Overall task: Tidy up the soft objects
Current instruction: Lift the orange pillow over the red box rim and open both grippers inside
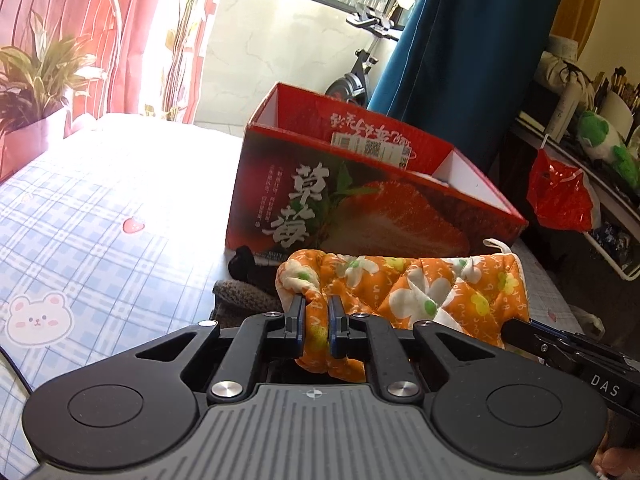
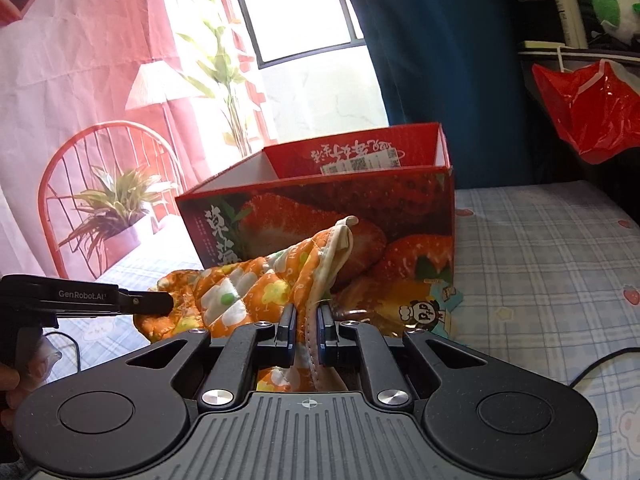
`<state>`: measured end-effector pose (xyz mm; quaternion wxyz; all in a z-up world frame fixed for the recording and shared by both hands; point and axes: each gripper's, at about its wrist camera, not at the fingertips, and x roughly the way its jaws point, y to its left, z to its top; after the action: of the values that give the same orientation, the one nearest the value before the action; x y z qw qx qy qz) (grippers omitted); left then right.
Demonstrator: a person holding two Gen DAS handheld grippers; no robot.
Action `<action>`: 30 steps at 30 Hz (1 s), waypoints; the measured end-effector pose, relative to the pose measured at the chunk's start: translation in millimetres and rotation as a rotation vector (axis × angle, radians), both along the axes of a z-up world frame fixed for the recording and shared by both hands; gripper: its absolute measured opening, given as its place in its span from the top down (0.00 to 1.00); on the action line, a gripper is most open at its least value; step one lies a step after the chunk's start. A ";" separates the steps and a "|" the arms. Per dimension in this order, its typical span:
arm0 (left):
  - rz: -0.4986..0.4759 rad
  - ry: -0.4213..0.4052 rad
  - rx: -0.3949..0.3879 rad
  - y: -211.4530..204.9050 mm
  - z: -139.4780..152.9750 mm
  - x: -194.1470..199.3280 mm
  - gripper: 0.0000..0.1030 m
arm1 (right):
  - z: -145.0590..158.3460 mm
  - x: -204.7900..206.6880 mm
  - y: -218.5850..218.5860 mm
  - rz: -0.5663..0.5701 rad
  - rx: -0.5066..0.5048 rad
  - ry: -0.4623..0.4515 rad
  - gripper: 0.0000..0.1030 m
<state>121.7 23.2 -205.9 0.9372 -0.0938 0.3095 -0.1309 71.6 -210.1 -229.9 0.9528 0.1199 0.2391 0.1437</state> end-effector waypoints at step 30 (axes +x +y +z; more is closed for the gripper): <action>-0.081 -0.054 0.081 -44.7 80.7 185.4 0.89 | 79.5 208.0 -39.7 -0.068 0.053 0.077 0.91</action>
<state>307.1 -21.5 -125.2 0.9421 -0.0397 0.2928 -0.1587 279.6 -249.8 -150.4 0.9437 0.1588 0.2673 0.1126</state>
